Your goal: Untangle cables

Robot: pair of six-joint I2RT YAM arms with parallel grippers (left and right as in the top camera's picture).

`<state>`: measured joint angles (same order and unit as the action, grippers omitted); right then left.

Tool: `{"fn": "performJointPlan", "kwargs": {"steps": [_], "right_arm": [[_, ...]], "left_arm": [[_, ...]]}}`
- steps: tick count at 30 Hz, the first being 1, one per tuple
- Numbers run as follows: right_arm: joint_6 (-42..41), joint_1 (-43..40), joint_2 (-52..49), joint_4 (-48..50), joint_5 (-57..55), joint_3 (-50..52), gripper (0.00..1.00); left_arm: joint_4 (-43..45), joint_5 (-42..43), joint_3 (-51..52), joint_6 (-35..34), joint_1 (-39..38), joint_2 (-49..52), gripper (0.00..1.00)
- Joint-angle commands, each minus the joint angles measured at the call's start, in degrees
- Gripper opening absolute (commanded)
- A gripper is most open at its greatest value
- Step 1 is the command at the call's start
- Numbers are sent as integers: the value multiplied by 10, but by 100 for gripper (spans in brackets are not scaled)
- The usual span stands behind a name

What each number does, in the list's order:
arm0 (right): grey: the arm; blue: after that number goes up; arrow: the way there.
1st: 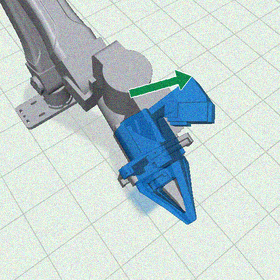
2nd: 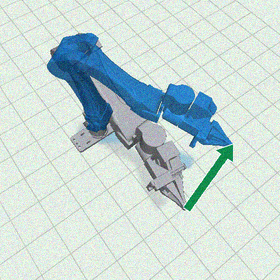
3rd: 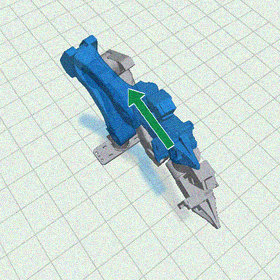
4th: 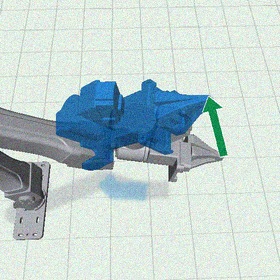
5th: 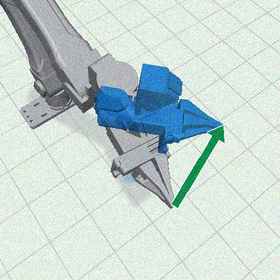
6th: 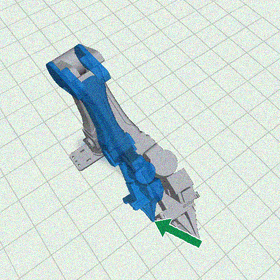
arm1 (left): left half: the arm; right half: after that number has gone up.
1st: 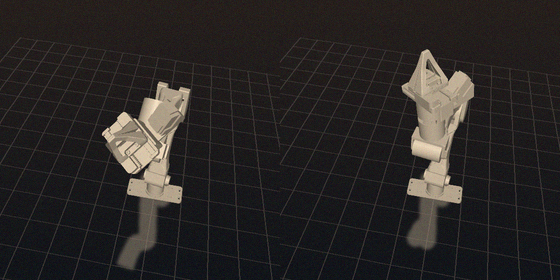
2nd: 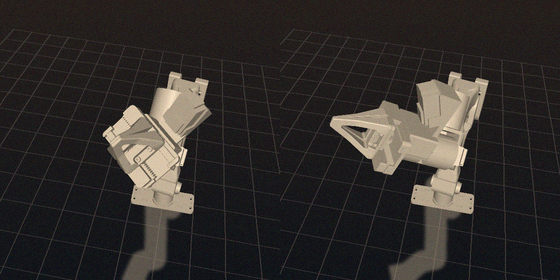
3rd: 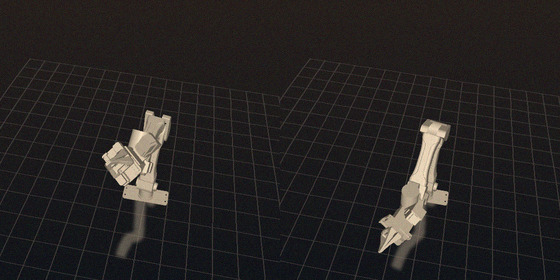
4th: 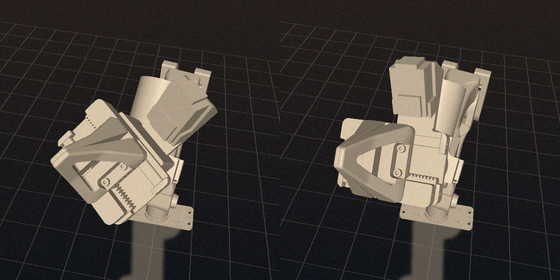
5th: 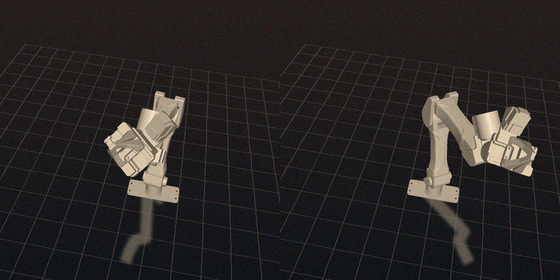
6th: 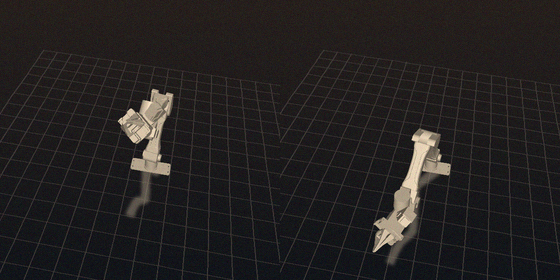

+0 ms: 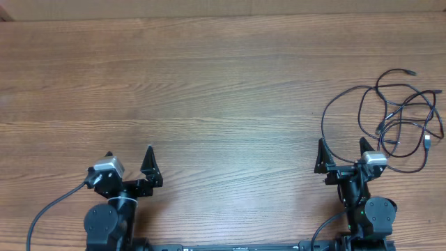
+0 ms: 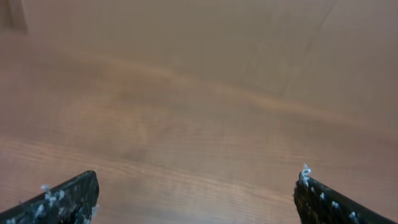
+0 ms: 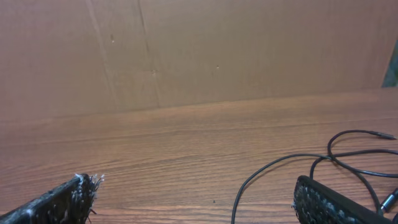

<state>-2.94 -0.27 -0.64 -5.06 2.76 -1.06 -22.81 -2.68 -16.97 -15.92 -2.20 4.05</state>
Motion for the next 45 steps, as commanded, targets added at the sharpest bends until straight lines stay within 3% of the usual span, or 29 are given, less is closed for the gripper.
{"fn": "performJointPlan", "kwargs": {"steps": [1, 12, 18, 26, 29, 45], "right_arm": [[4, 3, 5, 4, 3, 6, 100], [4, 3, 5, 4, 3, 6, 100], [4, 3, 5, 4, 3, 6, 100], [4, 3, 5, 4, 3, 6, 100], [4, 3, 5, 4, 3, 6, 100], [4, 3, 5, 4, 3, 6, 100]], "left_arm": [[56, 12, 48, 31, 8, -39, 100], [321, 29, 168, 135, 8, -39, 99], [303, 38, 167, 196, 8, -39, 100], [184, 68, 167, 207, 8, -39, 99], [185, 66, 167, 236, 8, -39, 100], [186, 68, 167, 226, 8, -38, 100]]}}
